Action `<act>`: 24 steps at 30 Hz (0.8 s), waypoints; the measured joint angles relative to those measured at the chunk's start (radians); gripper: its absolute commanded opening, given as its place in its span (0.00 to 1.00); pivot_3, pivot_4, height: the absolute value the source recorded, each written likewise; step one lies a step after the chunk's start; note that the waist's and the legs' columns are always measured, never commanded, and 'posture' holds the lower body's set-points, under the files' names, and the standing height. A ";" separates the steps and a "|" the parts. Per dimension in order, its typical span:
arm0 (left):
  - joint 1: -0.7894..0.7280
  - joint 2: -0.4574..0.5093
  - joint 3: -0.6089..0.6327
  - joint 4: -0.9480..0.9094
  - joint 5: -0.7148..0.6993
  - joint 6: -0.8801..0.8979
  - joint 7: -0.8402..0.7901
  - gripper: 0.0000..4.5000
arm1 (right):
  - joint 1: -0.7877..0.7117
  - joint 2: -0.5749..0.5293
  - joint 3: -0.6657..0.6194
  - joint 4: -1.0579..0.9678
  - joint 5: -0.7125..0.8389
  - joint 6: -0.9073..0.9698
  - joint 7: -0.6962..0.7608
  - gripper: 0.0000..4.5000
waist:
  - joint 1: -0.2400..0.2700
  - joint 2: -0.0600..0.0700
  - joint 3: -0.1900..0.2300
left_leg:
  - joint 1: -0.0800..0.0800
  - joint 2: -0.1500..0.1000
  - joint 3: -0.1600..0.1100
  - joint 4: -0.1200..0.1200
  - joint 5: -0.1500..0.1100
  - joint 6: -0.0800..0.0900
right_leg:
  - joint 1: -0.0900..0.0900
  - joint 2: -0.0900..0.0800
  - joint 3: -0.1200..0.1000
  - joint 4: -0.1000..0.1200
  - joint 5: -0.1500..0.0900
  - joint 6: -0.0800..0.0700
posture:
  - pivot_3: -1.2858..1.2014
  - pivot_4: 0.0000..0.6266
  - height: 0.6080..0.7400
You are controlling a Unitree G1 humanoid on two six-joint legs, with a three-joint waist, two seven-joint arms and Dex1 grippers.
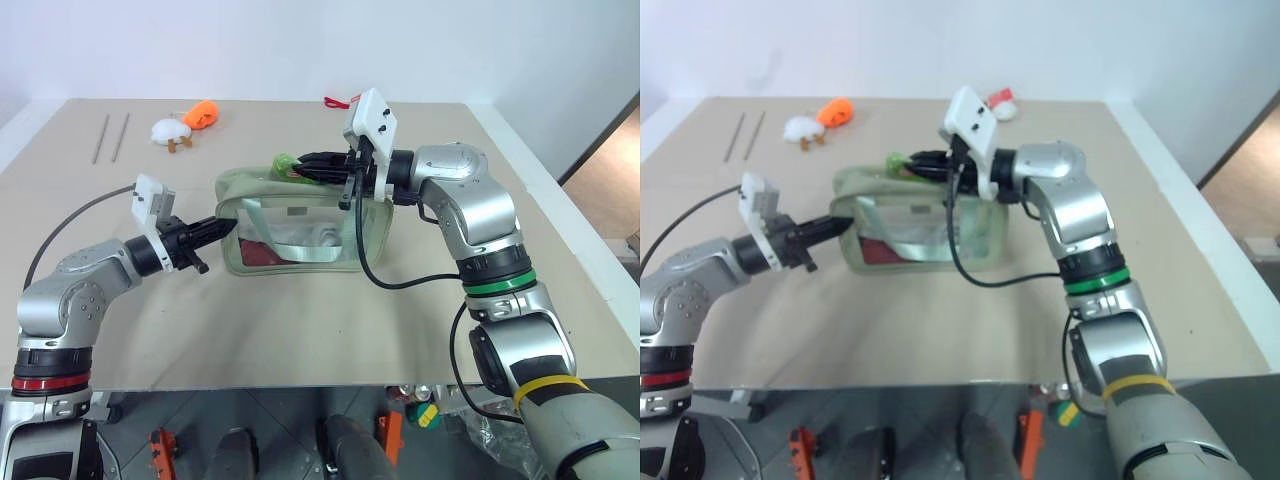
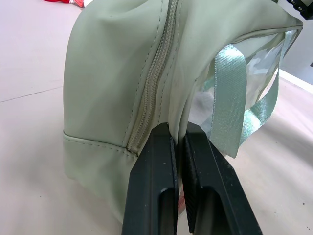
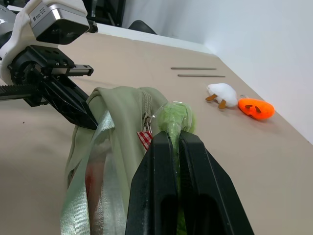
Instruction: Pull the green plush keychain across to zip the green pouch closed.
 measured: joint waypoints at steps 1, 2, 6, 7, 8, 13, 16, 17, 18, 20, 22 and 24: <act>0.001 -0.001 0.000 0.000 0.000 0.000 0.000 0.00 | 0.000 -0.001 0.000 0.001 -0.003 -0.003 -0.001 0.01 | 0.000 0.000 0.000 | 0.000 0.000 0.000 0.000 0.000 0.000 | 0.000 0.000 0.000 0.000 0.000 0.000 | 0.52 0.24 1.00; 0.001 -0.003 0.000 0.000 0.000 0.000 0.000 0.00 | 0.000 -0.005 0.000 0.002 -0.007 -0.005 -0.004 0.01 | 0.000 0.000 0.000 | 0.000 0.000 0.000 0.000 0.000 0.000 | 0.000 0.000 0.000 0.000 0.000 0.000 | 0.52 0.24 1.00; 0.002 -0.011 0.000 0.000 0.000 0.000 0.000 0.00 | 0.000 -0.058 -0.001 0.012 -0.032 -0.029 -0.007 0.01 | 0.002 0.000 0.000 | 0.000 0.000 0.000 0.000 0.000 0.000 | 0.000 0.000 0.000 0.000 0.000 0.000 | 0.52 0.24 1.00; 0.002 -0.012 0.000 0.000 0.000 0.000 0.000 0.00 | 0.000 -0.077 -0.002 0.012 -0.040 -0.040 -0.007 0.01 | 0.002 0.000 0.000 | 0.000 0.000 0.000 0.000 0.000 0.000 | 0.000 0.000 0.000 0.000 0.000 0.000 | 0.52 0.24 1.00; 0.002 -0.012 0.000 0.000 0.000 0.000 0.000 0.00 | 0.000 -0.101 -0.002 0.012 -0.052 -0.056 -0.006 0.01 | 0.003 0.000 0.000 | 0.000 0.000 0.000 0.000 0.000 0.000 | 0.000 0.000 0.000 0.000 0.000 0.000 | 0.52 0.24 1.00; 0.002 -0.015 0.000 0.000 0.000 -0.001 -0.001 0.00 | 0.000 -0.259 -0.013 0.012 -0.116 -0.142 0.000 0.01 | 0.003 0.000 0.000 | 0.000 -0.001 0.000 0.000 0.000 0.000 | 0.000 -0.001 0.000 0.000 -0.001 0.000 | 0.52 0.24 1.00; 0.001 -0.016 0.000 0.001 0.001 -0.001 -0.001 0.00 | 0.000 -0.345 -0.022 0.011 -0.157 -0.186 0.003 0.01 | 0.004 0.000 0.000 | 0.000 -0.001 0.001 0.000 0.000 0.000 | 0.000 -0.001 0.000 -0.001 -0.001 0.001 | 0.52 0.24 1.00; 0.001 -0.016 0.000 0.001 0.001 -0.001 -0.001 0.00 | 0.000 -0.365 -0.023 0.011 -0.165 -0.196 0.005 0.01 | 0.003 0.000 0.000 | 0.000 -0.001 0.001 0.000 0.000 0.000 | 0.000 -0.001 0.001 -0.001 -0.001 0.001 | 0.52 0.24 1.00; 0.001 -0.017 0.000 0.001 0.001 -0.001 -0.001 0.00 | 0.000 -0.386 -0.024 0.011 -0.176 -0.206 0.009 0.01 | 0.003 0.000 0.000 | 0.000 -0.001 0.001 0.000 0.000 0.000 | 0.000 -0.001 0.001 -0.001 -0.001 0.001 | 0.52 0.24 1.00; -0.002 -0.021 -0.003 0.003 0.002 -0.002 -0.002 0.00 | 0.009 -0.449 -0.022 0.003 -0.217 -0.244 0.015 0.01 | 0.003 0.000 0.000 | 0.000 -0.001 0.001 0.000 0.000 0.000 | 0.000 -0.001 0.001 0.000 -0.001 0.001 | 0.52 0.24 1.00; -0.003 -0.023 -0.004 0.006 0.002 -0.002 -0.003 0.00 | 0.028 -0.509 -0.021 -0.012 -0.262 -0.278 0.018 0.01 | 0.004 0.000 0.000 | 0.000 -0.002 0.001 0.000 0.000 0.000 | 0.000 -0.002 0.001 -0.001 -0.001 0.001 | 0.52 0.24 1.00; -0.004 -0.023 -0.005 0.007 0.002 -0.003 -0.006 0.00 | 0.065 -0.553 -0.006 -0.041 -0.317 -0.327 0.019 0.01 | 0.005 0.000 0.000 | 0.000 -0.002 0.001 0.000 0.000 0.000 | 0.000 -0.002 0.001 -0.001 -0.001 0.002 | 0.52 0.24 1.00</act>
